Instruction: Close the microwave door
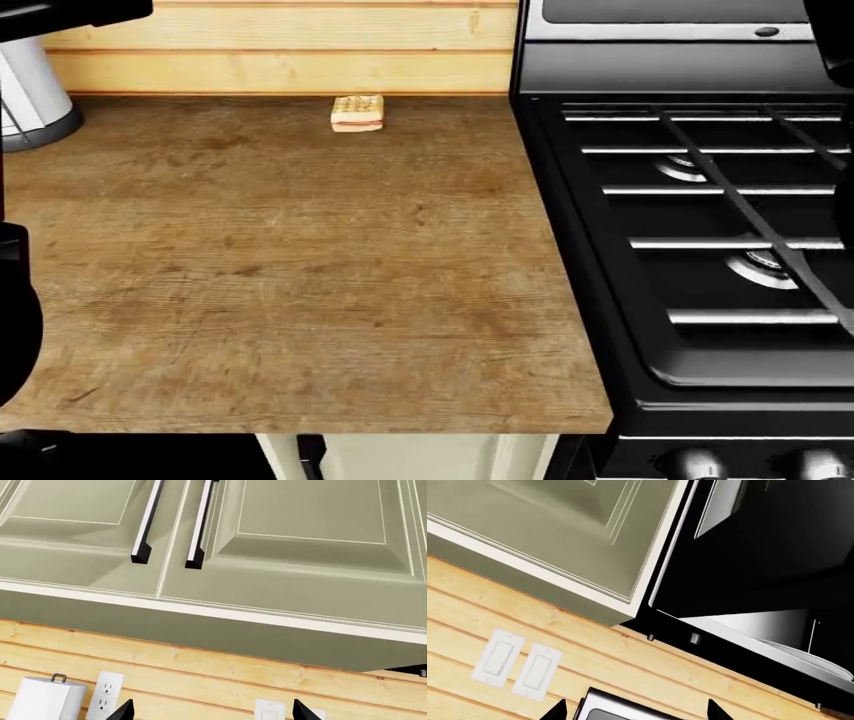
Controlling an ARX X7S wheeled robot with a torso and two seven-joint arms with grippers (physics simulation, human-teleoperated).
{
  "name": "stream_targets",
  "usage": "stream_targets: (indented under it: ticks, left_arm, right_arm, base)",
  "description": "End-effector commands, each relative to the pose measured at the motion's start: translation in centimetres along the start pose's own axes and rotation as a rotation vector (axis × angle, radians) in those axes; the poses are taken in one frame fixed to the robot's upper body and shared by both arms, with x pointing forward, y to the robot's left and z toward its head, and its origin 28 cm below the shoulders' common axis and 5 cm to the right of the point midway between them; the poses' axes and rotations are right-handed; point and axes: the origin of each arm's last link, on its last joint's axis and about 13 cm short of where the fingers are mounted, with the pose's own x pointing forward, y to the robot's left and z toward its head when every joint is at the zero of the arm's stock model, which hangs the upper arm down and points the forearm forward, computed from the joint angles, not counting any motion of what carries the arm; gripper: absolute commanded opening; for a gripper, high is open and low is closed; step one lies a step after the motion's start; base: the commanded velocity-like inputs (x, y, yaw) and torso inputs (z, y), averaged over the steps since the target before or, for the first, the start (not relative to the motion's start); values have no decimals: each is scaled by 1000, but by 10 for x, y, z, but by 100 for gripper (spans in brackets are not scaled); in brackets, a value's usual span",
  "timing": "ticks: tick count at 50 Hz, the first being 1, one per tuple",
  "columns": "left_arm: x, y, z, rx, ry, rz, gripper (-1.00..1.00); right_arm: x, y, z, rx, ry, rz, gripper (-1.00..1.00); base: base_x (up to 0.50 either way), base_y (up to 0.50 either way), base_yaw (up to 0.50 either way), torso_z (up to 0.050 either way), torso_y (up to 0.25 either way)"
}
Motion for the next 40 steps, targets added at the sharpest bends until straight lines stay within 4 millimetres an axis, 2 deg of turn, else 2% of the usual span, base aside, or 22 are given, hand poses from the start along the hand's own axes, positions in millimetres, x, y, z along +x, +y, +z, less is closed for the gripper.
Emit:
stream_targets:
  ticks: [1,7,13,22,40]
  left_arm:
    - [0,0,0,-3,2,-1,100]
    - [0,0,0,-3,3,-2,100]
    - [0,-1,-1,-3,6,-3,100]
    - [0,0,-2,-5,13,-4,100]
    - [-2,-3,-4,-8,26,-20,100]
  right_arm:
    - [11,-6,9,0,9,17,100]
    - [16,-5,7,10,17,50,100]
    - [24,6,3,22,1,97,100]
    - [40,20,10,81,-18,114,100]
    - [65,30,41,86,-68,117,100]
  base:
    - [0,0,0,0,0]
    - [0,0,0,0,0]
    - [0,0,0,0,0]
    - [0,0,0,0,0]
    - [0,0,0,0,0]
